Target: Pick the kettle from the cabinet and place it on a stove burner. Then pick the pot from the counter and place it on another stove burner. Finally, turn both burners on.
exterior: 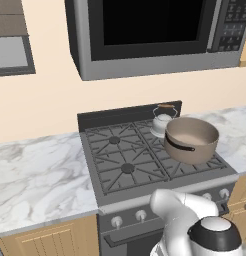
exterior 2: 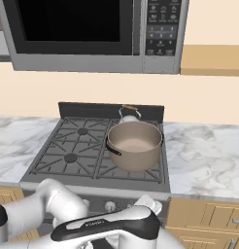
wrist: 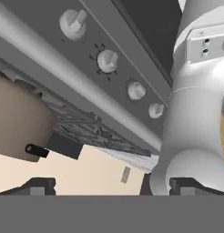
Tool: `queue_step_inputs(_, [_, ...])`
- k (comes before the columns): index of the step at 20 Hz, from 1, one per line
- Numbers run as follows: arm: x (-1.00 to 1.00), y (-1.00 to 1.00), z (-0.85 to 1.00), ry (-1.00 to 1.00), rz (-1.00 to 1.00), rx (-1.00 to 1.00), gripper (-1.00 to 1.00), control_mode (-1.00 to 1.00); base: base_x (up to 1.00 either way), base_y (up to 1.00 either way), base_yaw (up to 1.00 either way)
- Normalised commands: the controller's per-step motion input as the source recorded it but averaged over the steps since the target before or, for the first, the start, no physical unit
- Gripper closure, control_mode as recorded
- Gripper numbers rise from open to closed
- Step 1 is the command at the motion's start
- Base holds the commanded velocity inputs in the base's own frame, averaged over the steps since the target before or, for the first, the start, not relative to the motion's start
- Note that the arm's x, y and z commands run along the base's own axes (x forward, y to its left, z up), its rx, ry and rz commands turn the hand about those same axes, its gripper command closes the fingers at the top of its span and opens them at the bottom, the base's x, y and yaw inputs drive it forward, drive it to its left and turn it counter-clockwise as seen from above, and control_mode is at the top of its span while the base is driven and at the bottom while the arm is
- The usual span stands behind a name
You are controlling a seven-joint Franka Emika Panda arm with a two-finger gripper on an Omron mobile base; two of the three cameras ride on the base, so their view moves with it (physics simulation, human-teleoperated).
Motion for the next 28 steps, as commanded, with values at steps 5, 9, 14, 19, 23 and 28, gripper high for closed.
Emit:
queue_step_inputs(5, [0.0, 0.1, -0.13, 0.12, 0.0, 0.25, -1.0, -1.0, 0.0, 0.0, 0.0])
queue_step_inputs(9, [-0.01, 0.1, -0.18, 0.1, 0.0, 0.23, -1.0, -1.0, 0.0, 0.0, 0.0])
queue_step_inputs(14, [-0.05, 0.09, -0.08, 0.07, -0.02, 0.19, -1.0, -1.0, 0.0, 0.0, 0.0])
queue_step_inputs(19, [-0.01, 0.1, -0.02, 0.05, -0.02, 0.12, -1.0, -1.0, 0.0, 0.0, 0.0])
queue_step_inputs(23, [0.01, 0.12, 0.0, 0.03, 0.0, 0.04, -1.0, -1.0, 0.0, 0.0, 0.0])
queue_step_inputs(28, [0.01, 0.29, 0.0, 0.02, -0.03, 0.0, -1.0, -1.0, 0.0, 0.0, 0.0])
